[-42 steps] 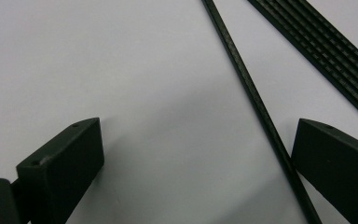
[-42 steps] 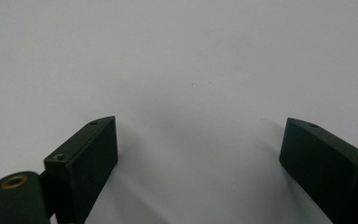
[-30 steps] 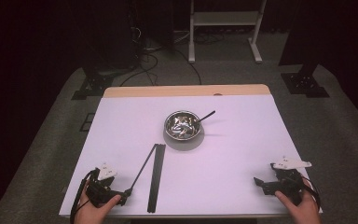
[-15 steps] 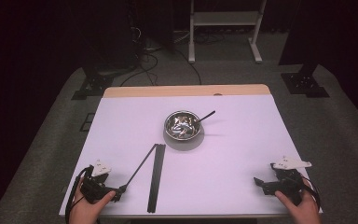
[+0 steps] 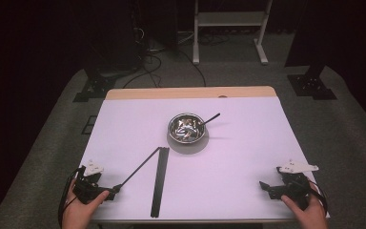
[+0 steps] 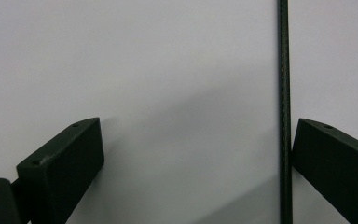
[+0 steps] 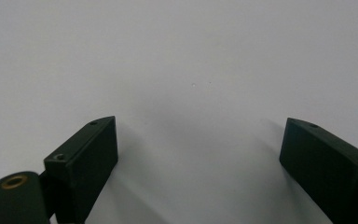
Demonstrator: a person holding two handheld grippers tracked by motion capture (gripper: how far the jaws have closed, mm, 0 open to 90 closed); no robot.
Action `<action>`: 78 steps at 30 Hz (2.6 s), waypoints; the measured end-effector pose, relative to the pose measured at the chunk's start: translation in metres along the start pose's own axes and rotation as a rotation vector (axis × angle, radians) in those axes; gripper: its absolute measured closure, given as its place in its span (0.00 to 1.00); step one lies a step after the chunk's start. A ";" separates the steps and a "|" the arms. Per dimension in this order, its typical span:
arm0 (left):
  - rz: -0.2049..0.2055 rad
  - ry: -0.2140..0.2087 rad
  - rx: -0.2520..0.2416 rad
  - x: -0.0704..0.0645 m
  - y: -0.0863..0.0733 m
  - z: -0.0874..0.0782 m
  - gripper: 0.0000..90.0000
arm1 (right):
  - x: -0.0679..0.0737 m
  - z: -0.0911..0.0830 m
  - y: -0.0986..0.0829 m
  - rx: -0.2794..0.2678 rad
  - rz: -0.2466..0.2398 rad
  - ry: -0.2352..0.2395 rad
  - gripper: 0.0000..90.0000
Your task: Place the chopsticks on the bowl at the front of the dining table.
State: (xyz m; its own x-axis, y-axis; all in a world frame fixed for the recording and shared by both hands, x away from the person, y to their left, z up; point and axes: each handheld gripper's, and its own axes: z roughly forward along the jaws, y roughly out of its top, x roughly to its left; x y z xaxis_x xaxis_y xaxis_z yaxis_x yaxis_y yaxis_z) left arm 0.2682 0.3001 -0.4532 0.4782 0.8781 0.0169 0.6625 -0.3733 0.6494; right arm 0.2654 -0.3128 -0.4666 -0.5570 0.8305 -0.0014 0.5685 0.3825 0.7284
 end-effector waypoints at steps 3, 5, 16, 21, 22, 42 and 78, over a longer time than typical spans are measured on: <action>-0.002 0.002 0.000 0.004 -0.001 -0.001 0.02 | 0.000 0.000 0.000 -0.001 0.000 0.000 0.11; -0.005 0.005 -0.002 0.005 -0.001 -0.001 0.02 | 0.000 0.000 0.000 0.000 0.002 0.000 0.11; -0.027 -0.020 -0.019 0.007 -0.001 -0.003 0.02 | 0.000 0.000 0.000 0.000 -0.001 0.000 0.11; -0.016 -0.032 -0.029 0.003 0.003 -0.004 0.02 | 0.000 0.000 0.000 0.000 0.000 0.000 0.11; -0.015 -0.032 -0.032 0.003 0.004 -0.004 0.02 | 0.000 0.000 0.000 0.000 0.001 0.000 0.11; 0.067 -0.052 -0.061 -0.014 0.036 0.010 0.06 | 0.000 0.000 0.000 0.001 0.002 0.000 0.11; 0.146 -0.127 -0.057 -0.034 0.072 0.042 0.50 | 0.000 0.000 0.000 0.000 0.002 0.000 0.11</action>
State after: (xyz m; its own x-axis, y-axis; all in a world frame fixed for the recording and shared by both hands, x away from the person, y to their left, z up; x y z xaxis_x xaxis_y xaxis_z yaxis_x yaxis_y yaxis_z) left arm 0.3242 0.2311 -0.4389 0.6380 0.7697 0.0208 0.5488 -0.4735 0.6889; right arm 0.2654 -0.3127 -0.4666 -0.5559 0.8313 -0.0003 0.5695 0.3811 0.7283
